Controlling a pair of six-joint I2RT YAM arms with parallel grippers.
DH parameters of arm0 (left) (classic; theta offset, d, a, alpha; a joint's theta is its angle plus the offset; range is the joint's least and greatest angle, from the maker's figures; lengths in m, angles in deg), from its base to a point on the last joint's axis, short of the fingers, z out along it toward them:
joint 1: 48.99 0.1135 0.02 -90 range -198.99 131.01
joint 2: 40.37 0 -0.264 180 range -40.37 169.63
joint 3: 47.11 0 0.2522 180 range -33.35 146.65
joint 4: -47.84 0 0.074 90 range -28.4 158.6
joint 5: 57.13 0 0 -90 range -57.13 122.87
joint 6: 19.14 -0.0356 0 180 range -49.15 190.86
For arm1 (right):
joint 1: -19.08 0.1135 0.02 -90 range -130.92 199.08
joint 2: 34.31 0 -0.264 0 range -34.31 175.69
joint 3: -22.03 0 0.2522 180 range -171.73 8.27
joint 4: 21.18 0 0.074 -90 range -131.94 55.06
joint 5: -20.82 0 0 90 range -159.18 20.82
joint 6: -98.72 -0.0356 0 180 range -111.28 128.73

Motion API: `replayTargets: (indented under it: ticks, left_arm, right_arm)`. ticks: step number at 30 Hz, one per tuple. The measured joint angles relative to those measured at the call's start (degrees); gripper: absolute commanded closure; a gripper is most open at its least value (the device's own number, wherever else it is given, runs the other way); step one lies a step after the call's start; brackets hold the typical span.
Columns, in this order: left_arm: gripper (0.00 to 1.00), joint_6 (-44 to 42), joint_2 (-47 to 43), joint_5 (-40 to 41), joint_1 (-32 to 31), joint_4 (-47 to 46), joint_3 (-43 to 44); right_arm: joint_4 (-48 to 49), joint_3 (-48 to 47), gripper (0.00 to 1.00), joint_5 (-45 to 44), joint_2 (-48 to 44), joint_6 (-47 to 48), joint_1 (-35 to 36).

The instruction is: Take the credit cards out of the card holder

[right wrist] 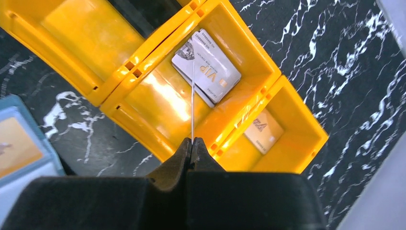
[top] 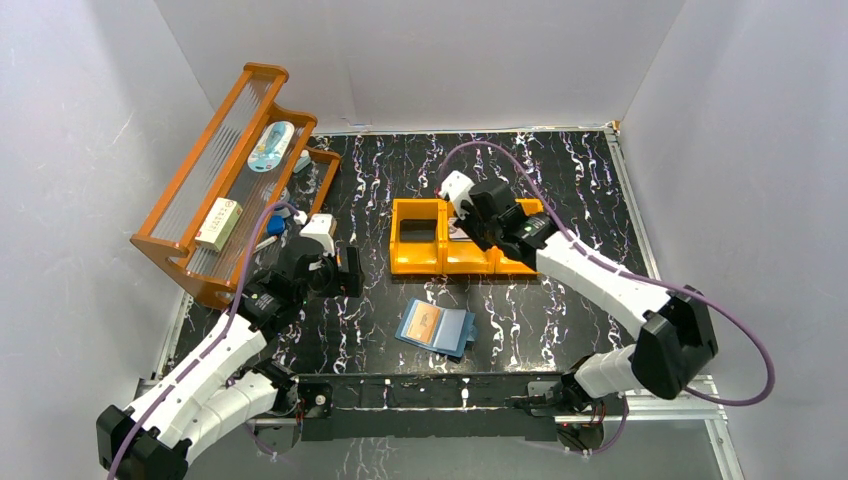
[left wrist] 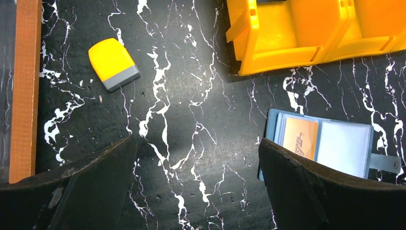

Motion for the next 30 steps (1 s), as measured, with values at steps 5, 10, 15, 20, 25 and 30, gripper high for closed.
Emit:
replayTargets:
  ticks: [5,10,15,20,25,30]
  left_arm:
    - [0.02,-0.81,0.00,-1.03,0.00,-0.48,0.00]
    - [0.02,-1.36,-0.09,-1.29,0.00,-0.50,0.00]
    - [0.02,-1.79,-1.18,-1.44,0.00,-0.52,-0.02]
    - [0.02,-2.03,-2.21,-1.57,0.00,-0.59,-0.02]
    - [0.02,-2.29,-2.16,-2.12,0.00,-1.20,-0.04]
    - [0.02,-2.43,-1.92,-2.62,0.00,-1.40,-0.04]
  right_arm:
    - [0.00,-2.32,1.00,-1.16,5.66,9.01,0.26]
    - [0.48,-2.80,1.00,-1.20,9.33,18.18,0.37]
    - [2.67,-2.82,1.00,-0.94,12.81,25.64,0.24]
    - [6.16,-2.84,1.00,-0.37,15.58,30.99,-0.52]
    - [7.48,-4.20,1.00,-0.66,18.71,35.15,-1.68]
    - [8.87,-4.46,1.00,-0.72,20.63,38.51,-2.84]
